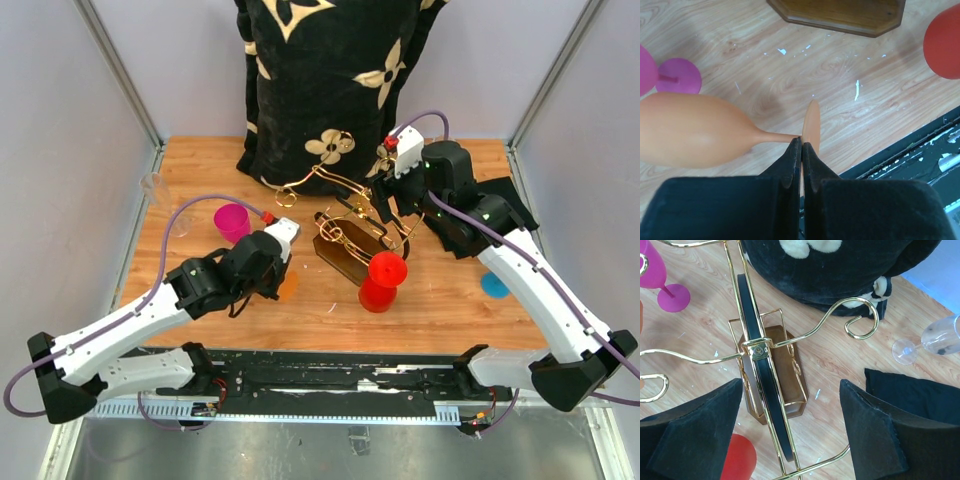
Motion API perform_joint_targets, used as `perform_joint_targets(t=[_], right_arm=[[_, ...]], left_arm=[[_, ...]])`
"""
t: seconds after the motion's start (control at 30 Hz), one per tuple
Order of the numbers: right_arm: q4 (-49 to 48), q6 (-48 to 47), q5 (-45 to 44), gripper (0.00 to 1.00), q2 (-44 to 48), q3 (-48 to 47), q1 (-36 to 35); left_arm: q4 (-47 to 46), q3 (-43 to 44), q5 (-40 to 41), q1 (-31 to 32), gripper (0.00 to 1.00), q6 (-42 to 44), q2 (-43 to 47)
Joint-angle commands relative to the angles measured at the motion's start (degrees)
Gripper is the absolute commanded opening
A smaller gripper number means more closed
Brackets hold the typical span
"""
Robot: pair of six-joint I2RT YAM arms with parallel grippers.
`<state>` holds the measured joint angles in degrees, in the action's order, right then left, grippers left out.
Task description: Take the wine glass off the wine glass rack
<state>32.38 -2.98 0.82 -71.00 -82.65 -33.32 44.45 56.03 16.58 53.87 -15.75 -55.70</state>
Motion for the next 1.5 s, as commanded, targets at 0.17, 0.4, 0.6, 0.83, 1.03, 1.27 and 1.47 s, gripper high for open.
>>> perform_joint_targets(t=[0.17,0.4,0.6,0.83,1.03,1.27,1.47], right_arm=[[-0.55,-0.71,-0.82,0.8,2.17,1.24,0.45],[-1.07,-1.02,-1.68,0.81,3.25,1.9,0.48],[-1.59,-1.17,-1.93,0.82,3.84,2.66,0.45],[-1.85,-1.32,-2.38,0.82,4.28,2.84,0.45],[-2.05,-1.33,-2.23,0.82,4.29,3.01,0.46],[-2.41,-1.06,-1.72,0.82,4.21,3.2,0.45],[-2.41,-1.24,-1.84,0.83,4.92,3.66,0.46]], left_arm=[[2.88,1.45,15.3,12.65,0.01,-7.72,-6.56],[12.01,3.78,30.97,19.4,0.01,-19.4,-13.95],[21.2,4.76,43.25,23.92,0.0,-32.42,-20.08],[33.43,4.76,49.39,30.2,0.01,-49.8,-32.38],[33.87,4.68,50.85,30.86,0.01,-50.66,-37.39],[33.78,6.84,50.08,30.95,0.01,-48.96,-43.62],[33.55,10.31,50.78,31.39,0.0,-51.27,-51.19]])
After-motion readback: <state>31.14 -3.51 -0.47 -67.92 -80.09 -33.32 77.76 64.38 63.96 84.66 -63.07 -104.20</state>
